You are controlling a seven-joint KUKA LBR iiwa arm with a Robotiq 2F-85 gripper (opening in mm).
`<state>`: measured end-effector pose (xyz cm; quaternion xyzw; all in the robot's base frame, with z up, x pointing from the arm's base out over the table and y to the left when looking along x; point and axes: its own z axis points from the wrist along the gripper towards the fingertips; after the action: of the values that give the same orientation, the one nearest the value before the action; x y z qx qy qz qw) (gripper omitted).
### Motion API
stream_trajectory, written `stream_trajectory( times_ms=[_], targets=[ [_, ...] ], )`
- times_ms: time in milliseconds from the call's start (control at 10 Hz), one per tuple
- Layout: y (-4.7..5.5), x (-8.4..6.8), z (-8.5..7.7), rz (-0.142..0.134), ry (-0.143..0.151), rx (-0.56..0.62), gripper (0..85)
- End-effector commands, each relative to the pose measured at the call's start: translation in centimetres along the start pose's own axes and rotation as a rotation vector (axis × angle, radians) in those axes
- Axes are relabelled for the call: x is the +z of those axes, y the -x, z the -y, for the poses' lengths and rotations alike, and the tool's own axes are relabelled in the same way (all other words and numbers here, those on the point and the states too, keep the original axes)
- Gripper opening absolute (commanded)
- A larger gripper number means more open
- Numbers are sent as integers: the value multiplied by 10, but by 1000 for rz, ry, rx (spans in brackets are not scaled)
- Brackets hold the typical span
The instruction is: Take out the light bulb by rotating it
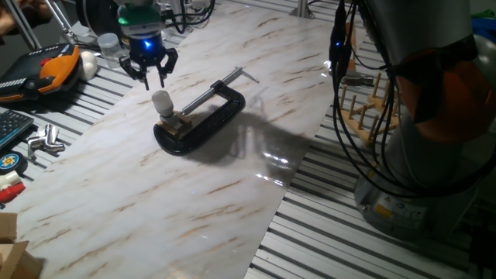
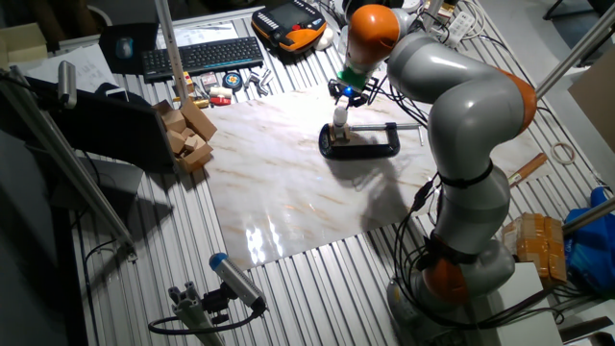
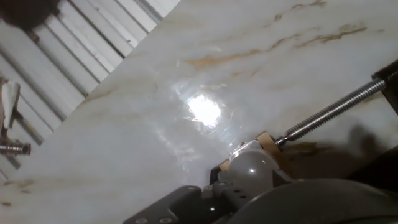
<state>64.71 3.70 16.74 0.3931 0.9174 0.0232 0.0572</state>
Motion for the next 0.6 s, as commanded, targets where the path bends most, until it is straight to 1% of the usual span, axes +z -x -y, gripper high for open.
stream_trajectory(
  times_ms=[0,100,200,300,500],
  targets=[
    [0,0,0,171,-171,1948,680],
    [0,1,0,165,-181,1976,850],
    [0,2,0,152,-190,1977,850],
    [0,2,0,146,-188,1978,850],
    [0,3,0,151,-175,1977,850]
  ],
)
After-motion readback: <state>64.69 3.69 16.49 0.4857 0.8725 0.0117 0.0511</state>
